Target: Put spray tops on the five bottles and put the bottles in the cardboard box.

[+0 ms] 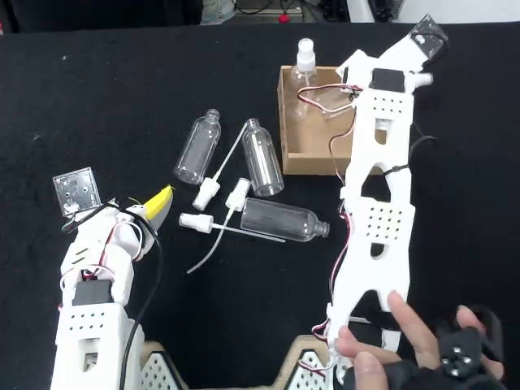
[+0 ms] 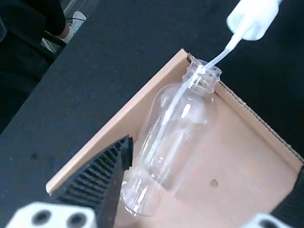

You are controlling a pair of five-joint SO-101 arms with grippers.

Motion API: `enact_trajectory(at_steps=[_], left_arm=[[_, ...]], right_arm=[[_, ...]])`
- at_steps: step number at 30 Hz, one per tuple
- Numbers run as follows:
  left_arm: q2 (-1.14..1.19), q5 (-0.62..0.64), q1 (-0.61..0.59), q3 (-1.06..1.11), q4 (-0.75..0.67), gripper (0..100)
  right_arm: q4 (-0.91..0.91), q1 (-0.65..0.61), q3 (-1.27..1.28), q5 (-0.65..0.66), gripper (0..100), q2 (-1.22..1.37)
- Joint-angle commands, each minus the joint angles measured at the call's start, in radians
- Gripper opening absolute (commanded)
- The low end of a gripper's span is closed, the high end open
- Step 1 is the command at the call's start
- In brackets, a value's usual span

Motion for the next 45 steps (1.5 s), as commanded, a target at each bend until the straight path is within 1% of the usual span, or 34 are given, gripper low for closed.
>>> enact_trajectory(at_steps=[1,8,12,22,29,34,36,45], left_arm=[[0.003,0.003,0.016,-0.008,-0.023,37],[0.003,0.003,0.016,-0.008,-0.023,37],[0.003,0.003,0.016,-0.008,-0.023,37],[0.003,0.003,0.016,-0.008,-0.023,37],[0.003,0.003,0.016,-0.008,-0.023,37],[0.003,0.003,0.016,-0.008,-0.023,37],[0.003,0.003,0.015,-0.008,-0.023,37],[0.003,0.003,0.015,-0.008,-0.023,37]], right_arm=[[0.002,-0.040,-0.104,-0.009,46.6,0.031],[0.009,-0.038,-0.191,-0.009,46.6,0.113],[0.077,-0.038,-0.243,-0.005,46.6,0.114],[0.278,-0.037,-0.495,-0.008,46.6,0.122],[0.279,-0.072,-0.481,-0.012,46.6,0.142],[0.232,-0.063,-0.473,-0.127,46.6,0.186],[0.213,-0.054,-0.481,-0.149,46.6,0.213],[0.127,-0.048,-0.475,-0.155,46.6,0.271]])
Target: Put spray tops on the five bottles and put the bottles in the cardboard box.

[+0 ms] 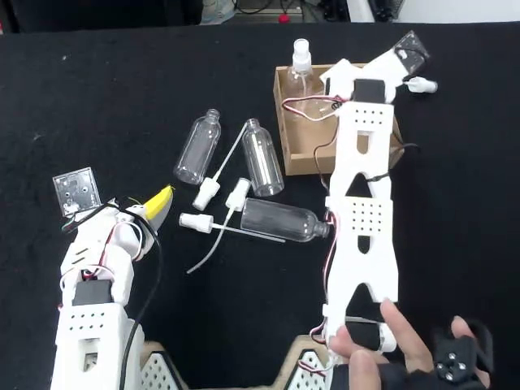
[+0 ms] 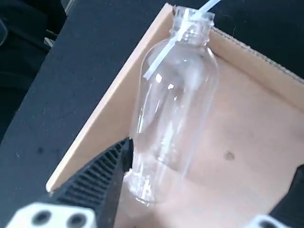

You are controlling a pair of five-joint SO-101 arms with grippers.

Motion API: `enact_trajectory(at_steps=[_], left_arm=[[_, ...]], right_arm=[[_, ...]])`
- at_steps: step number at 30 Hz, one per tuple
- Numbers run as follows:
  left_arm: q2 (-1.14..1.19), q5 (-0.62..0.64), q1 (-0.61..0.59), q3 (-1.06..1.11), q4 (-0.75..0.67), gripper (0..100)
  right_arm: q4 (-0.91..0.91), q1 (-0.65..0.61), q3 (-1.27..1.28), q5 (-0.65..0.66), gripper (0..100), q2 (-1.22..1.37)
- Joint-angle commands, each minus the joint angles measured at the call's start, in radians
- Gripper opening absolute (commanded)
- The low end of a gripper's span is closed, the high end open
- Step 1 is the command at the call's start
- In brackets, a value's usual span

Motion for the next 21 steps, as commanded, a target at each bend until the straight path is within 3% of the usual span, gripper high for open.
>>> enact_trajectory(at_steps=[1,14,16,21], left_arm=[[0.003,0.003,0.015,-0.008,-0.023,37],[0.003,0.003,0.015,-0.008,-0.023,37],[0.003,0.003,0.015,-0.008,-0.023,37],[0.003,0.003,0.015,-0.008,-0.023,37]], right_arm=[[-0.061,0.008,-0.038,-0.008,46.6,-0.004],[-0.137,0.008,-0.045,-0.009,45.9,0.061],[-0.132,0.014,-0.045,-0.009,40.0,0.061],[-0.138,0.058,-0.047,-0.008,14.5,0.061]])
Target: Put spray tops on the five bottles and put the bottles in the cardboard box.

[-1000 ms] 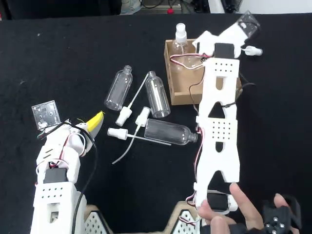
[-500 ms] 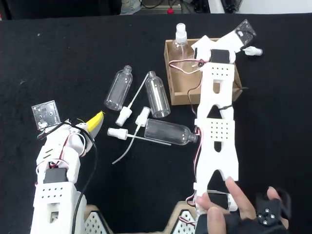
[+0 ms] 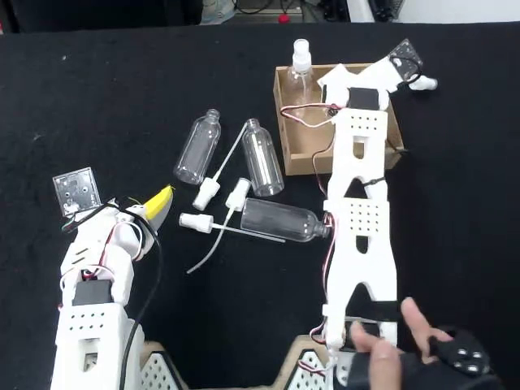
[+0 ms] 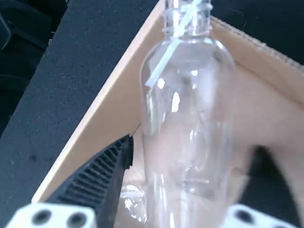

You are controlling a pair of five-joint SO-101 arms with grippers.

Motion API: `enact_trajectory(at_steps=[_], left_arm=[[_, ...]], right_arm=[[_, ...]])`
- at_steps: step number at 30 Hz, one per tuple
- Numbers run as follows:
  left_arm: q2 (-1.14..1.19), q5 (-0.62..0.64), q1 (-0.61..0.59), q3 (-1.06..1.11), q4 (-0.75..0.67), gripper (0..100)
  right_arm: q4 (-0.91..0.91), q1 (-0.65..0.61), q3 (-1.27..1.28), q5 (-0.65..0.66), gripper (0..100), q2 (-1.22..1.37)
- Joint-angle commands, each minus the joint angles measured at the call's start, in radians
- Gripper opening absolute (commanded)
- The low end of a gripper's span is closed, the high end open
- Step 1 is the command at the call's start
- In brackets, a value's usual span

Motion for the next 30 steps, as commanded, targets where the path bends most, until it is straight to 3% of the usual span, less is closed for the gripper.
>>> enact_trajectory(at_steps=[1,24,30], left_arm=[[0.003,0.003,0.015,-0.008,-0.023,37],[0.003,0.003,0.015,-0.008,-0.023,37],[0.003,0.003,0.015,-0.008,-0.023,37]], right_arm=[[-0.025,0.058,-0.047,-0.006,12.6,-0.024],[0.193,0.100,-0.056,0.008,14.1,-0.245],[0.299,0.103,-0.056,0.115,14.1,-0.311]])
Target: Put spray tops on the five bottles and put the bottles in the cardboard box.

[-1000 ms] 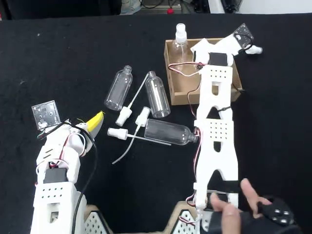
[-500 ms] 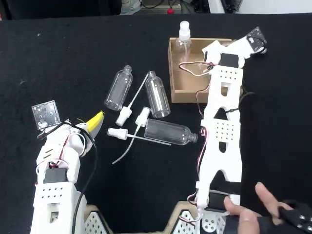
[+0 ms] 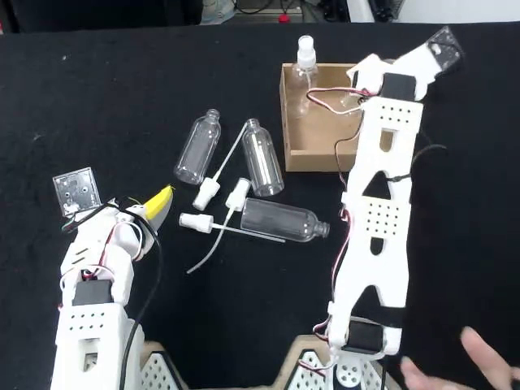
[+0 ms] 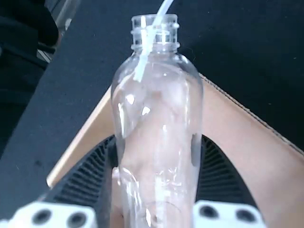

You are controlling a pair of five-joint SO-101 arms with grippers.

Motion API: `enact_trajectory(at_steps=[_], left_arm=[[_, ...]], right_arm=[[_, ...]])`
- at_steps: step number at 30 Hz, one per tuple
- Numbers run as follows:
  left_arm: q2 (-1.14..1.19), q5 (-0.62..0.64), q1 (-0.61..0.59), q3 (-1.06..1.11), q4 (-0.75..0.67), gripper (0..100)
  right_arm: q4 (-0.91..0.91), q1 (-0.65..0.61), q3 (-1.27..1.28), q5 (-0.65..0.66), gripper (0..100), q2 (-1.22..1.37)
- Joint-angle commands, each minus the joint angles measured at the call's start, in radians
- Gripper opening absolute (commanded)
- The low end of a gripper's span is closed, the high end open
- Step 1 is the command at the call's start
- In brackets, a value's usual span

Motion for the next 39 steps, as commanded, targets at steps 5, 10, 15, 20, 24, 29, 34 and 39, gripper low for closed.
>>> enact_trajectory(at_steps=[5,10,15,20,24,29,34,39], left_arm=[[0.003,0.003,0.015,-0.008,-0.023,37],[0.003,0.003,0.015,-0.008,-0.023,37],[0.003,0.003,0.015,-0.008,-0.023,37],[0.003,0.002,0.015,-0.008,-0.023,37],[0.003,0.002,0.015,-0.008,-0.023,37],[0.003,0.002,0.015,-0.008,-0.023,37],[0.003,0.002,0.015,-0.008,-0.023,37],[0.003,0.002,0.015,-0.008,-0.023,37]], right_arm=[[0.155,0.054,-0.056,0.152,14.1,-0.199],[0.275,0.095,-0.056,0.293,14.1,-0.298],[0.302,0.176,-0.056,0.305,14.1,-0.361],[0.304,0.245,-0.054,0.313,11.9,-0.412],[0.305,0.278,-0.031,0.350,6.6,-0.498],[0.305,0.275,0.142,0.511,6.4,-0.665],[0.302,0.279,0.456,0.517,6.4,-0.880],[0.299,0.272,0.748,0.520,6.4,-1.110]])
